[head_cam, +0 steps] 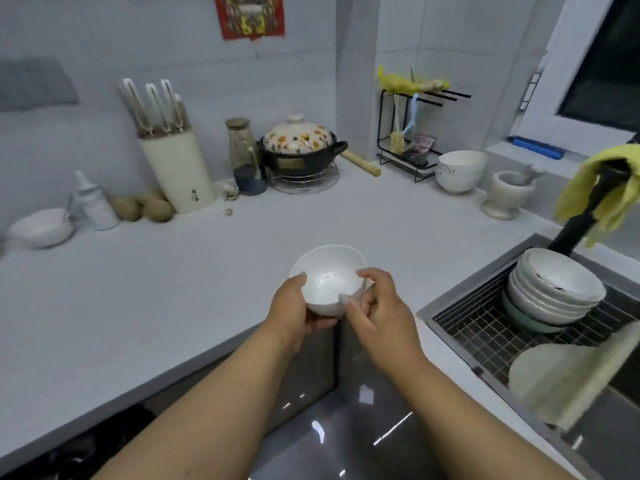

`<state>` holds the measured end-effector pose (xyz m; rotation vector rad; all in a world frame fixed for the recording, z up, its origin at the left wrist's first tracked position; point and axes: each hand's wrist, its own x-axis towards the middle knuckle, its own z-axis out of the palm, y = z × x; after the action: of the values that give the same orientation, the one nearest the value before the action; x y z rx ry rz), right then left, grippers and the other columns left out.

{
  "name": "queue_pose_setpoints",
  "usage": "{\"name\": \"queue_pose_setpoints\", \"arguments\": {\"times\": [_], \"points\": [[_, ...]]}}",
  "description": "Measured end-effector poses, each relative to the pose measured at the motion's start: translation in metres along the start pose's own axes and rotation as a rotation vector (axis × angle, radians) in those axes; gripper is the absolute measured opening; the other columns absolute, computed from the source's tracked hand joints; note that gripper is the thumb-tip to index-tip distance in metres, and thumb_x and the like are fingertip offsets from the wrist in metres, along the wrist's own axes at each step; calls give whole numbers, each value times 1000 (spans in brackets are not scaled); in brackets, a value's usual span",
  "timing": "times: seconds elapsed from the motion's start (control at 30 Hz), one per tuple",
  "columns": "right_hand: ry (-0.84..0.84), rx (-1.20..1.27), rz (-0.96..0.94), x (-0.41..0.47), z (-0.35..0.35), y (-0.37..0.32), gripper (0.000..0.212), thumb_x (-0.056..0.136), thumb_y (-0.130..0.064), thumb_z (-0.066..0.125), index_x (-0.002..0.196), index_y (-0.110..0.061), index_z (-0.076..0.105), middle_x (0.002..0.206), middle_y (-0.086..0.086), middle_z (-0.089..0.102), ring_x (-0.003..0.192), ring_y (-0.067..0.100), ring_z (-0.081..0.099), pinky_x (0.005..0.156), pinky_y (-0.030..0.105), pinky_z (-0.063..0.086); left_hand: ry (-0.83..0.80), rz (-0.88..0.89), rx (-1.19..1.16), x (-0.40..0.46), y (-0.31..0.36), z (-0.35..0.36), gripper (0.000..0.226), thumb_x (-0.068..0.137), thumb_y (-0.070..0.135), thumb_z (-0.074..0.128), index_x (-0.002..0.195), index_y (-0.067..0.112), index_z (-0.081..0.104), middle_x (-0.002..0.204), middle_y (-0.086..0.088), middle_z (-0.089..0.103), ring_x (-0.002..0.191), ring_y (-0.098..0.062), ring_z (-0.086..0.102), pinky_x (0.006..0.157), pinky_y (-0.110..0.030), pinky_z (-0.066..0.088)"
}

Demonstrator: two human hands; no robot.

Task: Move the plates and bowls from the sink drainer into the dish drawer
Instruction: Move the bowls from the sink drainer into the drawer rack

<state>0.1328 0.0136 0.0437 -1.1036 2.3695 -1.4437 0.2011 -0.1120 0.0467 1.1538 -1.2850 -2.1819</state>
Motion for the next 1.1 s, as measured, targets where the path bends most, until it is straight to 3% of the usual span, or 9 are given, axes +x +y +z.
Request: {"name": "queue_pose_setpoints", "arguments": {"times": [0.1,0.23,0.33,0.4,0.5,0.63,0.77,0.93,1.1], "points": [[21,205,194,-7,33,-23,35,89,-42,58,117,-27,43,76,-1,53,72,14,57,61,24,44,124,38,88,-18,-1,-51,40,99,41,36,121,10,49,92,-17,65,66,-29,61,47,-29,46],[-316,575,473,-26,81,-55,38,93,-43,52,121,-18,47,107,8,59,86,20,63,54,30,53,185,59,127,-49,-6,-124,48,99,45,33,115,5,54,65,-14,56,45,-20,46,41,-24,33],[-497,777,573,-53,117,-86,32,94,-38,52,115,-14,53,95,13,64,82,25,67,67,38,56,237,62,119,-80,-11,-178,51,99,47,31,113,5,56,61,-12,55,44,-19,47,41,-23,33],[-530,827,585,-72,142,-106,27,93,-31,52,111,-11,55,84,13,63,74,24,65,64,35,55,278,58,115,-103,-14,-213,50,100,48,31,112,8,57,65,-13,59,47,-20,50,43,-23,36],[-558,831,580,-100,178,-135,21,93,-26,51,106,-10,55,79,12,62,72,24,63,61,32,53,343,53,108,-136,-17,-259,49,99,50,32,107,11,60,73,-14,65,55,-22,57,48,-26,42],[-591,783,582,-138,225,-168,29,94,-26,51,116,-8,50,90,14,60,74,26,62,55,31,52,473,58,114,-171,-25,-323,46,99,50,34,107,13,61,95,-15,69,73,-25,65,58,-31,53],[-650,740,610,-178,268,-197,29,94,-27,50,116,-8,50,98,17,60,69,24,62,51,29,52,603,98,148,-208,-41,-395,43,101,44,31,97,14,62,92,-12,65,75,-23,58,67,-33,47],[-753,685,627,-231,326,-231,13,95,-27,50,101,-15,52,100,19,60,69,26,63,52,29,52,886,111,324,-265,-74,-494,35,99,46,33,72,25,43,82,-2,52,81,-22,51,78,-38,45],[-850,603,653,-282,387,-253,29,93,-28,53,115,-9,52,108,21,61,66,24,64,52,30,55,1100,76,496,-328,-98,-570,39,99,33,37,70,10,49,71,-6,52,74,-26,47,66,-35,34]]}}
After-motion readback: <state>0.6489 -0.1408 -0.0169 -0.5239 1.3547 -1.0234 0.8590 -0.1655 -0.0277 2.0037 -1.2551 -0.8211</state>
